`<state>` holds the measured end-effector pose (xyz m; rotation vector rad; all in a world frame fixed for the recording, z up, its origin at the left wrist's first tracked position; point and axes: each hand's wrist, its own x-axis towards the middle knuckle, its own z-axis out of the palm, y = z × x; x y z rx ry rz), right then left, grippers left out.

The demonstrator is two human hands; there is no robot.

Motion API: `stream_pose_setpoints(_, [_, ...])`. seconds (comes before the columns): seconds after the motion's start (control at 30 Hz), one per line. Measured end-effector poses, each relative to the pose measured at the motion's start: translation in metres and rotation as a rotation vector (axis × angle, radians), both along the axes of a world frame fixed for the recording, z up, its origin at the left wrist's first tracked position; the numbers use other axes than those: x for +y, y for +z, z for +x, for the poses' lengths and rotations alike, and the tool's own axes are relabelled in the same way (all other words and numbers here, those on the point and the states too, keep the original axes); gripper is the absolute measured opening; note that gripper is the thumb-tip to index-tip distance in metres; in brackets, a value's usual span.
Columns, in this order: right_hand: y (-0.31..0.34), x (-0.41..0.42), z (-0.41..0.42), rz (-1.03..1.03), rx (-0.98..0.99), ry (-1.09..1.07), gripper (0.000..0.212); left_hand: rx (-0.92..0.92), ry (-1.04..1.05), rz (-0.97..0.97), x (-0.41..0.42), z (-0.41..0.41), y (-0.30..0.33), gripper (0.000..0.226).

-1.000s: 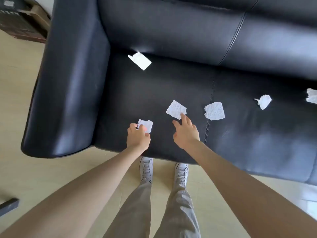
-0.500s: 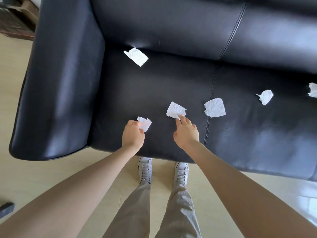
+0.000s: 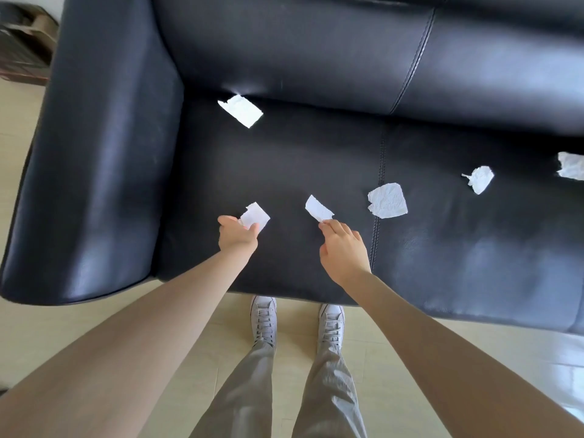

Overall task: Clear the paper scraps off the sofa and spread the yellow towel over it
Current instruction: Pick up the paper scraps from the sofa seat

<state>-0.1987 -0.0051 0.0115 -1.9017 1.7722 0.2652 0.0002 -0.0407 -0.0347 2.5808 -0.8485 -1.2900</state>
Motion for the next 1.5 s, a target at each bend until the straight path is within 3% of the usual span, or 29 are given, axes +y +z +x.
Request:
stream_pose_setpoints(0.1, [0.001,0.001,-0.002,0.005,0.002,-0.007,0.046,-0.087,-0.141,0.048,-0.003,-0.003,-0.005,0.031])
stream_pose_setpoints(0.2, [0.002,0.004,-0.003,-0.004,-0.009,-0.04,0.045,-0.122,-0.138,-0.117,0.0,-0.014,0.0,0.028])
stream_pose_setpoints(0.3, [0.005,0.006,-0.005,-0.037,-0.04,-0.087,0.044,0.008,-0.064,-0.299,0.002,-0.025,0.012,0.018])
stream_pose_setpoints(0.47, [0.018,0.008,-0.01,-0.188,-0.154,-0.213,0.045,0.257,-0.056,-0.319,0.004,-0.045,0.031,0.016])
stream_pose_setpoints(0.6, [0.026,0.009,-0.02,-0.411,-0.145,0.031,0.057,0.502,0.069,-0.19,-0.005,-0.063,0.039,0.039])
stream_pose_setpoints(0.7, [0.026,0.011,-0.033,-0.383,-0.056,0.315,0.056,0.672,0.079,-0.167,-0.01,-0.079,0.051,0.029])
stream_pose_setpoints(0.77, [0.024,0.014,-0.041,-0.329,0.004,0.386,0.056,0.623,0.015,-0.178,-0.011,-0.087,0.052,0.026])
stream_pose_setpoints(0.93, [0.02,0.02,-0.063,-0.275,0.07,0.305,0.06,0.47,-0.064,-0.138,-0.01,-0.1,0.045,0.036])
stream_pose_setpoints(1.1, [0.012,0.022,-0.083,-0.229,0.099,0.35,0.065,0.636,0.232,-0.007,-0.009,-0.112,0.049,0.028])
stream_pose_setpoints(1.17, [0.009,0.024,-0.087,-0.197,0.085,0.355,0.067,0.676,0.262,0.012,-0.008,-0.114,0.046,0.027])
stream_pose_setpoints(1.27, [0.007,0.025,-0.094,-0.133,0.088,0.406,0.07,0.635,0.148,0.004,-0.005,-0.118,0.042,0.023])
stream_pose_setpoints(1.37, [0.004,0.024,-0.101,-0.1,0.064,0.456,0.06,0.447,-0.032,-0.059,-0.003,-0.121,0.033,0.019])
stream_pose_setpoints(1.43, [0.005,0.021,-0.104,-0.121,-0.018,0.275,0.042,0.367,-0.053,-0.082,-0.004,-0.124,0.033,0.025])
stream_pose_setpoints(1.5, [0.007,0.012,-0.109,-0.083,-0.081,0.022,0.042,0.327,-0.049,-0.099,-0.007,-0.127,0.034,0.028])
